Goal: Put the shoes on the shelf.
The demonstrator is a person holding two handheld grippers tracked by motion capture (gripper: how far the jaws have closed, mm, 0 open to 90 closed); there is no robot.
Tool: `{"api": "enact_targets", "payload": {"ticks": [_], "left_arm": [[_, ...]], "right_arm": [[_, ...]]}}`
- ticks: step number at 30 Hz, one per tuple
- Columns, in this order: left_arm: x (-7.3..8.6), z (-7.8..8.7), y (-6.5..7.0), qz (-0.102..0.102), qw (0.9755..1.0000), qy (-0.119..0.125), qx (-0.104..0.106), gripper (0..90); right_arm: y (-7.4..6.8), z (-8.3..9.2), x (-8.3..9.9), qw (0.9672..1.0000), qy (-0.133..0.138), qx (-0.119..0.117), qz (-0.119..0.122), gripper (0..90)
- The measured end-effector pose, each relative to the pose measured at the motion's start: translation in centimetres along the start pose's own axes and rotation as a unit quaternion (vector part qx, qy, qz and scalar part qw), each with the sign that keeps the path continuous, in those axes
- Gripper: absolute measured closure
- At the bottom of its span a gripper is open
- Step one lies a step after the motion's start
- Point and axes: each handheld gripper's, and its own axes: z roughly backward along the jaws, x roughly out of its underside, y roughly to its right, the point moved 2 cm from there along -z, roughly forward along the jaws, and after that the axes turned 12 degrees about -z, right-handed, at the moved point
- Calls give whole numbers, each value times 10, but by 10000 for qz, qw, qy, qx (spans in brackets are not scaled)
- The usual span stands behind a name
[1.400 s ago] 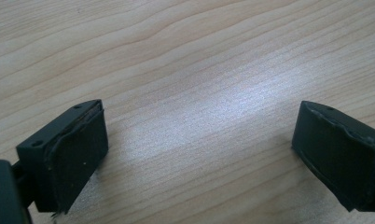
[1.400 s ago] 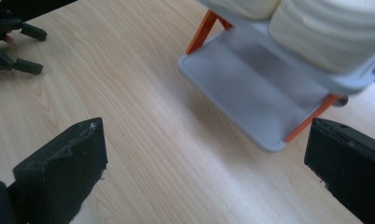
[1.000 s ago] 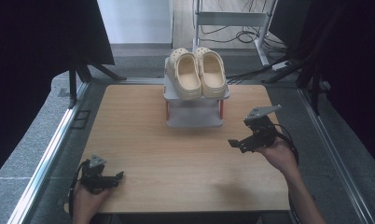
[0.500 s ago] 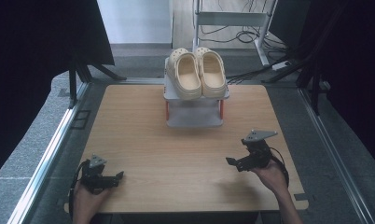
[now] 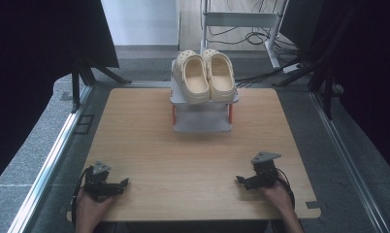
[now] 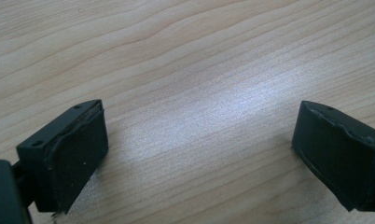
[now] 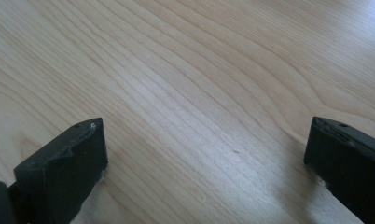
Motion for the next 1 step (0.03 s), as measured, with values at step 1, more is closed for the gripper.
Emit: {"api": "enact_targets", "payload": {"ticks": [1], "left_arm": [[0,0,0,7,10000,1,-10,32]], "right_arm": [[-1,0,0,10000,5,29,10,0]]}}
